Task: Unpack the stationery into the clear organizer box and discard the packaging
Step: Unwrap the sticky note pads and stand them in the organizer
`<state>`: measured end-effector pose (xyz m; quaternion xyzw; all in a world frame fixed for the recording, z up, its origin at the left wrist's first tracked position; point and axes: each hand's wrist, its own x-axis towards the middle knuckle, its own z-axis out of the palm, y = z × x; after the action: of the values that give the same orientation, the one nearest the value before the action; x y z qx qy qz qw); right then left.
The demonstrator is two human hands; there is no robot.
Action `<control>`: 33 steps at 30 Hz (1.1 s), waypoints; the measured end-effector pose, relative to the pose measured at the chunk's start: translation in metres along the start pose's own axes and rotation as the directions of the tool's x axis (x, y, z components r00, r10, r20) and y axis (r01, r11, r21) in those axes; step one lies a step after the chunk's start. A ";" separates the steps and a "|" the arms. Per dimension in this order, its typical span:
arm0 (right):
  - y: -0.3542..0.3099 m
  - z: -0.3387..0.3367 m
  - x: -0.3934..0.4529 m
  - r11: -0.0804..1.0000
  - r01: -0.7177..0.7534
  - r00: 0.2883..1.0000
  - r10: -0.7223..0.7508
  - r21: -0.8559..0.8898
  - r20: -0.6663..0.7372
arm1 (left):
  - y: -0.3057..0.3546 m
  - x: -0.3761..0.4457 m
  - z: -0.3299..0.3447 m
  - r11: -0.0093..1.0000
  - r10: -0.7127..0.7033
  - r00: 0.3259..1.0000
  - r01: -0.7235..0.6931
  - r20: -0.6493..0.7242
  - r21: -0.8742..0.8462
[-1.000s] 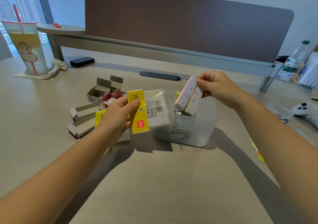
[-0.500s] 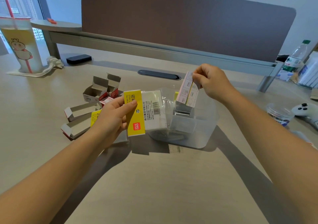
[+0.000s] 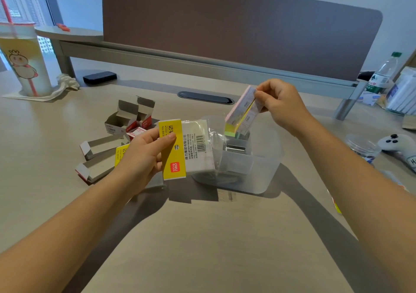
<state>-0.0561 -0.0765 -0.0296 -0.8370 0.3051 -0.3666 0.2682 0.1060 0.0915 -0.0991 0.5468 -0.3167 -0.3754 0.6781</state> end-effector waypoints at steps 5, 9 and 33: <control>0.000 -0.008 -0.001 0.985 -0.104 0.988 0.087 0.137 0.127 | 0.000 0.000 0.000 1.000 -0.002 1.000 0.002 -0.008 -0.002; -0.001 -0.004 0.000 0.992 -0.127 0.957 0.118 0.017 0.266 | 0.001 -0.001 0.000 1.000 -0.003 1.000 0.003 -0.001 -0.009; 0.013 0.007 -0.003 0.990 0.078 0.997 -0.081 -0.117 -0.019 | 0.001 0.001 -0.004 1.000 0.011 1.000 -0.011 -0.024 0.001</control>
<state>-0.0565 -0.0811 -0.0434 -0.8582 0.2957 -0.3685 0.2005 0.1097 0.0923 -0.0990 0.5500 -0.3116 -0.3648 0.6836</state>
